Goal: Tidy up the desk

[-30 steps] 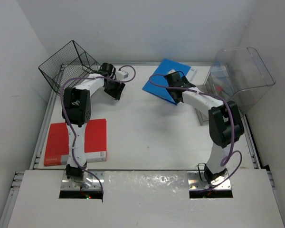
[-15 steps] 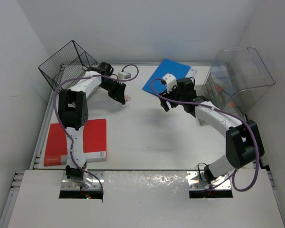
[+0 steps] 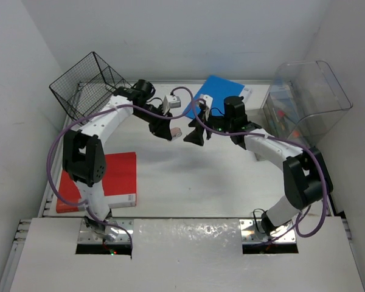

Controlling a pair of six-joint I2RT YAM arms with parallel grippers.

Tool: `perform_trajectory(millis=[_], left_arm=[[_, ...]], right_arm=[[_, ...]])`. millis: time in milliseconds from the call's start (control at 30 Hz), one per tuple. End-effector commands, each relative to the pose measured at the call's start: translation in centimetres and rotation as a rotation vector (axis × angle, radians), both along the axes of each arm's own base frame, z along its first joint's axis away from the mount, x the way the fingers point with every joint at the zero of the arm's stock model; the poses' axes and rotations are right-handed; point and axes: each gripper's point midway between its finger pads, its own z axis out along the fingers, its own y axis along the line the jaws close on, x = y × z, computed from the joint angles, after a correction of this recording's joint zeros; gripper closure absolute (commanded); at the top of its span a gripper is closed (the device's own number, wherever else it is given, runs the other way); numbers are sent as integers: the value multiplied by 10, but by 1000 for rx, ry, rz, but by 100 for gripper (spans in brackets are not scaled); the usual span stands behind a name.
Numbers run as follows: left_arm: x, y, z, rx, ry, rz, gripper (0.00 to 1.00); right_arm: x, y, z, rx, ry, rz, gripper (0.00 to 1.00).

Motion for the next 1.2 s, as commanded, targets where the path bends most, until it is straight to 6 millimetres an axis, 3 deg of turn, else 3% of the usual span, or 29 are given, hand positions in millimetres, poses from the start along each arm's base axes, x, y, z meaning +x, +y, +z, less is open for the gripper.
perform_trajectory(millis=[0,167,400,567,767,1067,1167], left_arm=[[-9,-7,28,-76,-77,-57,100],[-18,-16,30,-87,-69,-83,100],[-25,-17,39,-116,-61,-101,100],[-35,-16,41,-122,-67,-129,100],[-40,-20,43,-135,-66,-147,100],[-46,-22,37,-140,-37,-157,100],[-42,-25,42,-155,-52,-154,100]], right_arm=[[-12,18,34,101,-85,121,28],[-16,31,17,59,-16,171,30],[-14,34,18,66,-23,177,31],[-16,38,22,83,-1,214,43],[-16,41,19,90,26,239,45],[-26,43,30,129,37,298,53],[-26,44,28,132,70,300,65]])
